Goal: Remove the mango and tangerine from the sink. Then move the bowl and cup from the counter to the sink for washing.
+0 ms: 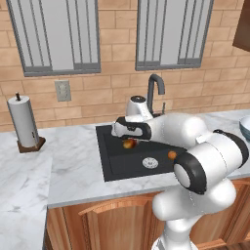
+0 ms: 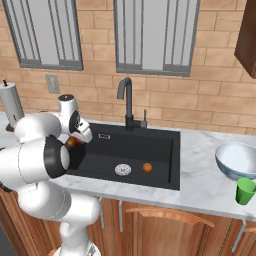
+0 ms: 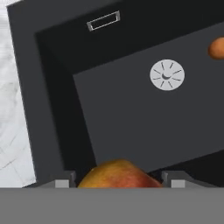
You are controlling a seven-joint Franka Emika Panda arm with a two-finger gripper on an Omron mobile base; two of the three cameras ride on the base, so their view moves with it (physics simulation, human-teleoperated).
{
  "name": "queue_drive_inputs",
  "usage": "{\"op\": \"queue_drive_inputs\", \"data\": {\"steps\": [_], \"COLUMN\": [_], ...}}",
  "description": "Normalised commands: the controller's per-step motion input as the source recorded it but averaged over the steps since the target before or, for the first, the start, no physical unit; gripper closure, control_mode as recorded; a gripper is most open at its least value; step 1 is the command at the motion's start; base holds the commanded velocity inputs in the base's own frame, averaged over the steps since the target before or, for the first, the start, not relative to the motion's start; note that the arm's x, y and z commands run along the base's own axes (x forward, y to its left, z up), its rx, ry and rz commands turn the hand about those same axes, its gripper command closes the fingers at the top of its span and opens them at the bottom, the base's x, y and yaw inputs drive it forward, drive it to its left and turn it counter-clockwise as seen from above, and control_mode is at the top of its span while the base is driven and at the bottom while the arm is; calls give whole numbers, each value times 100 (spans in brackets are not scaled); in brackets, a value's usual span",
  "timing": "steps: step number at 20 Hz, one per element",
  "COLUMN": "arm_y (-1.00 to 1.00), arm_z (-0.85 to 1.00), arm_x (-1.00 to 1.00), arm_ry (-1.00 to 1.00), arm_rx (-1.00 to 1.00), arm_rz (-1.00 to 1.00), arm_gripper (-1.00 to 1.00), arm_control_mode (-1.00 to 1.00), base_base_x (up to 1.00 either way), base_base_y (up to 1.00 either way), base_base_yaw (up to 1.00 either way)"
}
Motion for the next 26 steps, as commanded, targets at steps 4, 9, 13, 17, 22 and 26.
{"op": "queue_drive_inputs", "data": {"steps": [4, 9, 13, 17, 22, 26], "arm_y": [35, 36, 41, 47, 47, 43], "arm_z": [35, 27, 12, 2, -3, -2], "arm_x": [-3, 0, 0, 0, 0, 0], "arm_ry": [-4, -5, -8, -13, -14, -10], "arm_rx": [0, 0, 0, 0, 0, 0], "arm_rz": [12, 13, 12, 9, 10, 9], "arm_gripper": [100, 100, 100, 100, 100, 100], "arm_control_mode": [-100, -100, -100, -100, -100, -100], "base_base_x": [0, 0, 0, 0, 0, 0], "base_base_y": [0, 0, 0, 0, 0, 0], "base_base_yaw": [0, 0, 0, 0, 0, 0]}}
